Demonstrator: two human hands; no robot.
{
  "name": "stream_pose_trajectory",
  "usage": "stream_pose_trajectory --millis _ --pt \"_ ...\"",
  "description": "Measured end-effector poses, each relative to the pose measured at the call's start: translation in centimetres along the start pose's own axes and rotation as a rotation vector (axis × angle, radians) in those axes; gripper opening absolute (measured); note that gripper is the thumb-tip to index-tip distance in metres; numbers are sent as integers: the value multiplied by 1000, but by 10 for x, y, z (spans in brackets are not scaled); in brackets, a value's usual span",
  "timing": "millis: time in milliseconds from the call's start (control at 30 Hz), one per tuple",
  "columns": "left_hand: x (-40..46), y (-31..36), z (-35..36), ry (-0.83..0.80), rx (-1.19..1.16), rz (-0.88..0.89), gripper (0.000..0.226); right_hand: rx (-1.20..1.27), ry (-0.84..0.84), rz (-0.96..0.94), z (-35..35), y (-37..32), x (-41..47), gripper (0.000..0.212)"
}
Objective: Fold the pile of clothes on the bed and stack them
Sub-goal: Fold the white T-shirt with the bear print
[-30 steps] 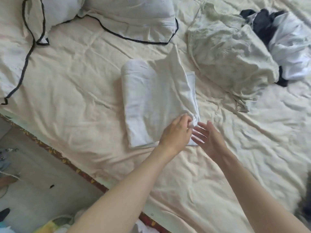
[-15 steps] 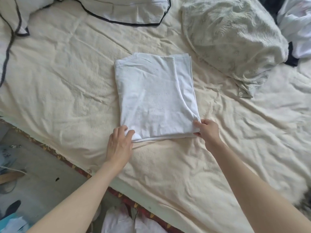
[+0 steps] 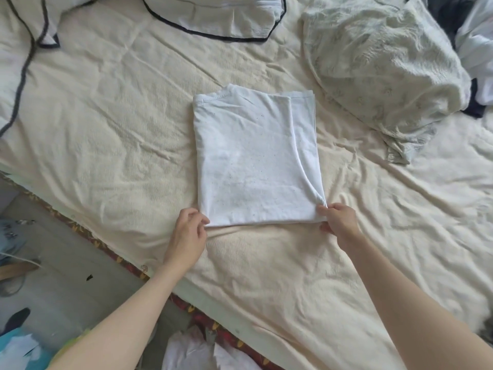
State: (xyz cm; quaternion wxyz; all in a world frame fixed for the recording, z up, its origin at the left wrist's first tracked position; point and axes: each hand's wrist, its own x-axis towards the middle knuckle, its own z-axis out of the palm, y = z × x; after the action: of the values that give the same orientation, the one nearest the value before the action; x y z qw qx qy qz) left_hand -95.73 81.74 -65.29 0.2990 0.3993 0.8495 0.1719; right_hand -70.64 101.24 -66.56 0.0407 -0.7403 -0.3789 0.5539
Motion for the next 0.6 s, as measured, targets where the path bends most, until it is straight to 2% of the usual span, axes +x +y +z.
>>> stream_pose_trajectory --millis 100,167,300,433,500,600 --pt "11 6 -4 -5 -484 -394 19 13 -76 96 -3 -10 4 10" --pt "20 9 -7 -24 -673 -549 25 29 -90 146 -3 -14 6 11" --pt "28 13 -8 -145 -676 -626 13 171 -165 210 -5 -15 3 6" --pt "24 18 -17 -131 -987 -731 11 344 -221 238 -11 -16 -9 7" --pt "14 15 -26 -147 -1044 -776 9 358 -242 232 -15 -12 -20 8" --pt "-15 5 -36 -235 -1011 -854 12 297 -262 275 -23 12 -45 10"
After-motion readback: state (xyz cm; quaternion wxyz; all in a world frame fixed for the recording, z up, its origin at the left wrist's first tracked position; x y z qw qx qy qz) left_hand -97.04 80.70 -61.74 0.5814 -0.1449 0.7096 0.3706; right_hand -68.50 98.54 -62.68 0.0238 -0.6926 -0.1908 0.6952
